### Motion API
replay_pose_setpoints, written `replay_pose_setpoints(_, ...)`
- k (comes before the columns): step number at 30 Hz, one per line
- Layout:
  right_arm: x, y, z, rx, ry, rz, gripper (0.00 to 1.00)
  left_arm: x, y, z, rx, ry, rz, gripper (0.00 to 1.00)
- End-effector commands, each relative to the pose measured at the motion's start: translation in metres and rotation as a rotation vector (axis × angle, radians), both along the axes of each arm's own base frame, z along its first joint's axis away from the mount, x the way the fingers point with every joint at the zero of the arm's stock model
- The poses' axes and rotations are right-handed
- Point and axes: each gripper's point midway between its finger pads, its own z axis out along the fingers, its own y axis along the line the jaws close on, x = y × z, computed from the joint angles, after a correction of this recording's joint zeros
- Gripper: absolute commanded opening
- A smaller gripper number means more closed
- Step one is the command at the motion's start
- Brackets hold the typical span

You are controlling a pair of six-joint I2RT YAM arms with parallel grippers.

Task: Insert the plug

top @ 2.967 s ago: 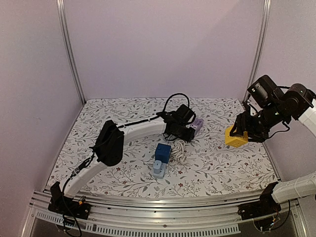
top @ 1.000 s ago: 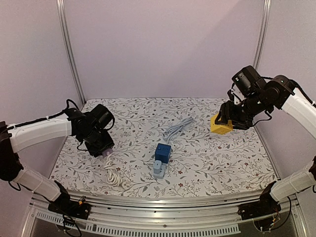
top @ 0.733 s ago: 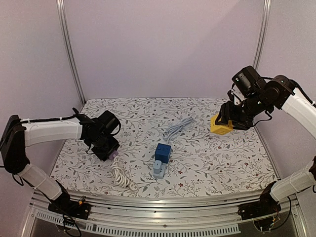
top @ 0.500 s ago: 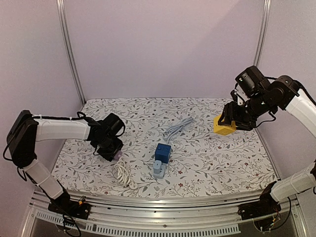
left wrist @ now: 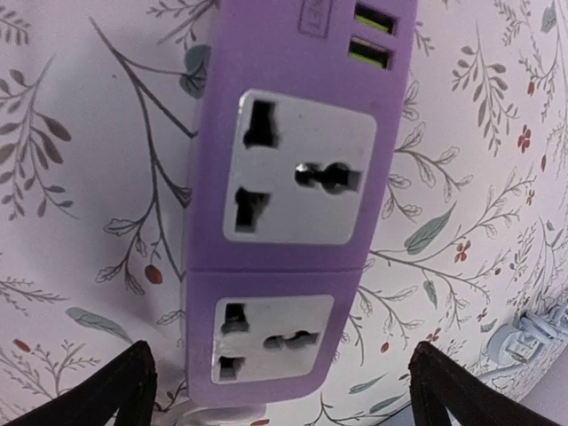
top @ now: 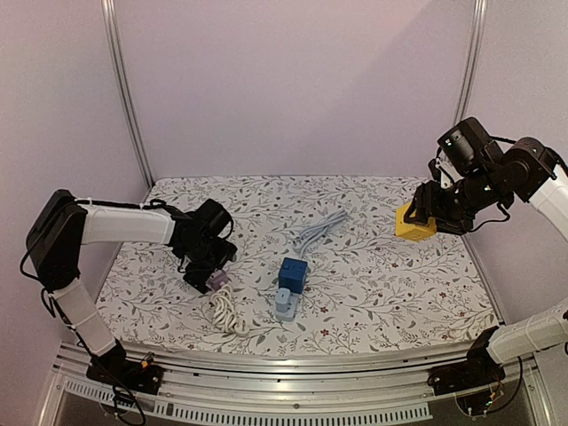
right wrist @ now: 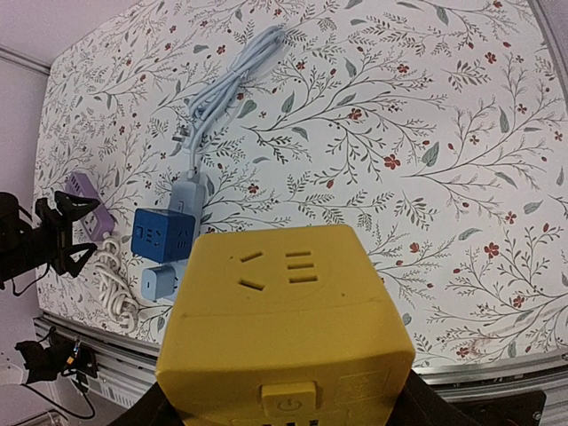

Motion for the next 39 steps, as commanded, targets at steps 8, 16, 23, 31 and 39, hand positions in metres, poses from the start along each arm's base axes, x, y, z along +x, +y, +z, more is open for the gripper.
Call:
replay_pose_setpoints(8, 0.007, -0.006, 0.001, -0.042, -0.050, 0.002, 0.00, 0.017, 0.019, 0.077, 0.263, -0.132, -0.620, 1.00)
replay_pose_setpoints(16, 0.009, -0.005, 0.001, -0.056, -0.068, 0.033, 0.00, 0.014, 0.034, 0.083, 0.594, -0.078, -1.342, 1.00)
replay_pose_setpoints(23, 0.006, -0.002, 0.002, -0.058, -0.057, 0.071, 0.00, -0.009, 0.020, 0.069, 0.561, -0.111, -1.781, 1.00)
replay_pose_setpoints(31, -0.004, -0.004, -0.002, -0.075, -0.011, 0.100, 0.00, -0.041, 0.037, 0.049, 0.553, -0.085, -2.397, 1.00)
replay_pose_setpoints(39, -0.016, -0.005, -0.007, -0.059, 0.044, 0.102, 0.00, -0.003, 0.039, 0.041, 0.616, -0.258, -2.538, 0.99)
